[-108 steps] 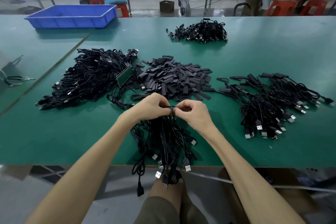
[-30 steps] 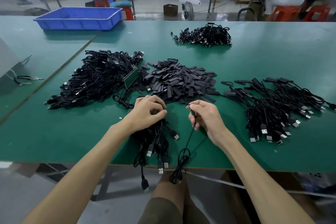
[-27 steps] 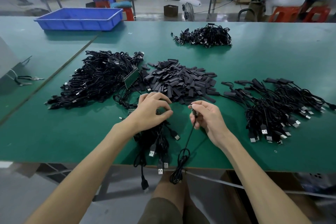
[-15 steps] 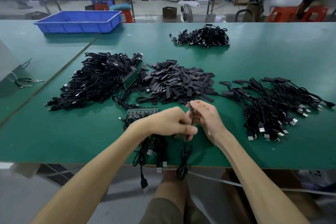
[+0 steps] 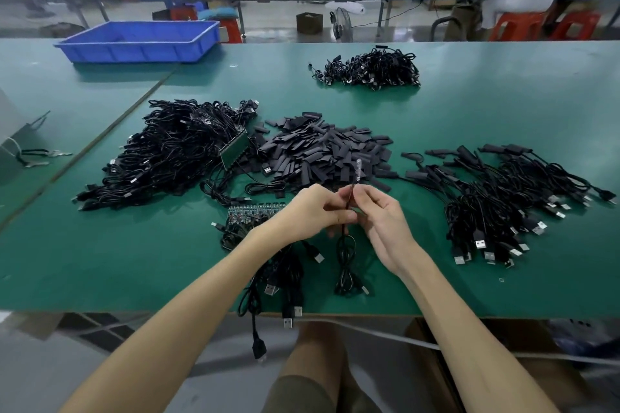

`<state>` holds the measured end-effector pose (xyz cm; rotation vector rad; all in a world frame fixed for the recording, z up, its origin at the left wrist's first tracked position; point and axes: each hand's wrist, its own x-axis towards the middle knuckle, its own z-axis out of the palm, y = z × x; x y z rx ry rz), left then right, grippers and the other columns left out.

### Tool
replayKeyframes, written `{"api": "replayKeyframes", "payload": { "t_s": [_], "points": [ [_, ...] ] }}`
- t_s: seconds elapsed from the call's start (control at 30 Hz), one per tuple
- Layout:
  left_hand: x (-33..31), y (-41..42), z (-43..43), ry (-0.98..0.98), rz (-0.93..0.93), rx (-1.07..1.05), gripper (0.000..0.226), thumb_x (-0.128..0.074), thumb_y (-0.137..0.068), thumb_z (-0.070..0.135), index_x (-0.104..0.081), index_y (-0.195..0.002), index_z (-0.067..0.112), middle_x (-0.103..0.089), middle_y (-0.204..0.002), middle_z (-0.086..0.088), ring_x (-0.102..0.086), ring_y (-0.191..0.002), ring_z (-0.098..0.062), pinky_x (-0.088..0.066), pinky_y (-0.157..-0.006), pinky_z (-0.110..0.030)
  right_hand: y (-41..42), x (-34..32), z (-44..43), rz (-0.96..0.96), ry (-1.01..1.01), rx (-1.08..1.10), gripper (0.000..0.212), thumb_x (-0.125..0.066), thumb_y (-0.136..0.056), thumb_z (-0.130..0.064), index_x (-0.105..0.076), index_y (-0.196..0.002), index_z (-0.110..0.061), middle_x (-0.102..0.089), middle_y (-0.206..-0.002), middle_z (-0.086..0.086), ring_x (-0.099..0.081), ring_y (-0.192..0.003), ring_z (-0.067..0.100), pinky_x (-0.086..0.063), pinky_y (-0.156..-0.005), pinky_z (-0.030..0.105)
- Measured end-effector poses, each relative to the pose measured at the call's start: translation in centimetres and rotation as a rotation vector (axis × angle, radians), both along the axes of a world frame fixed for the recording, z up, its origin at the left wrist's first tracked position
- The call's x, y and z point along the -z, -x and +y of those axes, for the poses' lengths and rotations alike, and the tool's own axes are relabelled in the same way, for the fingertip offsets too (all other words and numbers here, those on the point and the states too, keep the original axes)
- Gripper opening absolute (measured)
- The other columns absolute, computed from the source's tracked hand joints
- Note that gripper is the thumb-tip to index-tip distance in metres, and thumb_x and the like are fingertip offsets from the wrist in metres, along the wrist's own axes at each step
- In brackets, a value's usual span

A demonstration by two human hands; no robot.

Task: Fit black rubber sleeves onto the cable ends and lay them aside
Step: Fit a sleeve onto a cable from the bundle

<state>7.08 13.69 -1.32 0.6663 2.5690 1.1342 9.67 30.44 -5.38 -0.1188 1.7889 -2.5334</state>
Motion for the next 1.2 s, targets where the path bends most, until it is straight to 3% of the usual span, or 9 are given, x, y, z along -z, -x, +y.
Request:
{"api": "replayKeyframes", "payload": {
  "t_s": [0.1, 0.23, 0.37, 0.5, 0.63, 0.77, 0.87, 1.07, 1.2],
  "points": [
    [-0.2, 0.9, -0.7, 0.003, 0.067, -0.121, 0.031, -0.066, -0.096, 0.044, -0.072, -0.068, 0.032, -0.065, -0.055, 0.013, -0.052, -0.045, -0.008, -0.041, -0.050, -0.019, 0.2, 0.0, -0.1, -0.013, 0.103, 0.061, 0.018, -0.058, -0.104, -0.020, -0.069, -0.098, -0.008, -0.076, -0.107, 0.017, -0.073, -0.099, 0.026, -0.059, -0.084, 0.032],
    [0.3, 3.5, -2.4, 0.118, 0.153, -0.525, 0.036, -0.054, -0.103, 0.043, -0.071, -0.090, 0.014, -0.072, -0.082, -0.001, -0.067, -0.071, -0.027, -0.057, -0.067, -0.038, 0.3, -0.1, -0.2, -0.049, 0.113, 0.083, 0.018, -0.066, -0.094, -0.025, -0.070, -0.098, -0.007, -0.075, -0.088, 0.011, -0.069, -0.076, 0.018, -0.058, -0.074, 0.025],
    [0.8, 4.8, -2.1, 0.329, 0.186, -0.590, 0.052, -0.053, -0.101, 0.054, -0.061, -0.089, 0.004, -0.066, -0.081, -0.012, -0.064, -0.073, -0.033, -0.052, -0.065, -0.038, 0.5, 0.1, -0.1, -0.060, 0.059, 0.057, 0.019, -0.067, -0.098, -0.019, -0.076, -0.105, -0.004, -0.066, -0.073, 0.006, -0.057, -0.066, 0.013, -0.052, -0.064, 0.021],
    [1.2, 5.5, -1.2, 0.466, 0.275, -0.582, 0.039, -0.062, -0.098, 0.043, -0.058, -0.083, 0.008, -0.058, -0.082, -0.007, -0.055, -0.067, -0.031, -0.044, -0.059, -0.034, 0.5, 0.2, 0.0, -0.068, 0.043, 0.050, 0.024, -0.062, -0.103, -0.022, -0.078, -0.108, -0.006, -0.064, -0.070, 0.007, -0.054, -0.062, 0.013, -0.049, -0.062, 0.021],
    [1.4, 5.6, -1.7, 0.315, 0.200, -0.570, 0.023, -0.064, -0.094, 0.021, -0.064, -0.081, 0.002, -0.065, -0.079, -0.008, -0.062, -0.076, -0.032, -0.050, -0.062, -0.036, 0.6, 0.2, 0.0, -0.089, 0.051, 0.065, 0.037, -0.055, -0.105, -0.032, -0.074, -0.111, -0.001, -0.061, -0.066, 0.005, -0.051, -0.058, 0.013, -0.048, -0.059, 0.022],
    [0.6, 5.0, -2.5, -0.065, 0.085, -0.483, 0.010, -0.073, -0.093, 0.027, -0.072, -0.092, 0.017, -0.067, -0.081, 0.002, -0.061, -0.072, -0.012, -0.048, -0.063, -0.025, 0.6, 0.1, -0.2, -0.090, -0.012, 0.072, 0.040, -0.052, -0.107, -0.037, -0.077, -0.105, -0.005, -0.060, -0.062, 0.005, -0.050, -0.055, 0.013, -0.046, -0.055, 0.021],
    [-0.2, 3.9, -2.5, -0.342, -0.101, -0.313, 0.015, -0.077, -0.091, 0.028, -0.073, -0.096, 0.014, -0.072, -0.080, -0.008, -0.059, -0.066, -0.009, -0.042, -0.057, -0.020, 0.7, 0.2, -0.3, -0.084, -0.066, 0.092, 0.044, -0.050, -0.107, -0.041, -0.079, -0.100, -0.007, -0.058, -0.058, 0.005, -0.047, -0.051, 0.013, -0.043, -0.055, 0.024],
    [0.0, 2.7, -1.6, -0.434, -0.185, -0.104, 0.025, -0.074, -0.093, 0.021, -0.069, -0.110, 0.003, -0.072, -0.086, -0.004, -0.064, -0.070, -0.017, -0.041, -0.060, -0.024, 0.8, 0.3, -0.4, -0.079, -0.109, 0.119, 0.049, -0.050, -0.105, -0.047, -0.075, -0.090, -0.007, -0.052, -0.053, 0.004, -0.041, -0.045, 0.011, -0.037, -0.057, 0.031],
    [0.9, 2.5, -1.2, -0.489, -0.129, -0.131, 0.022, -0.074, -0.092, 0.017, -0.072, -0.108, 0.003, -0.073, -0.090, -0.021, -0.065, -0.064, -0.016, -0.041, -0.057, -0.025, 0.6, 0.1, -0.5, -0.037, -0.126, 0.110, 0.040, -0.061, -0.095, -0.047, -0.074, -0.084, -0.011, -0.056, -0.055, 0.003, -0.047, -0.049, 0.011, -0.040, -0.051, 0.021]
  ]
}}
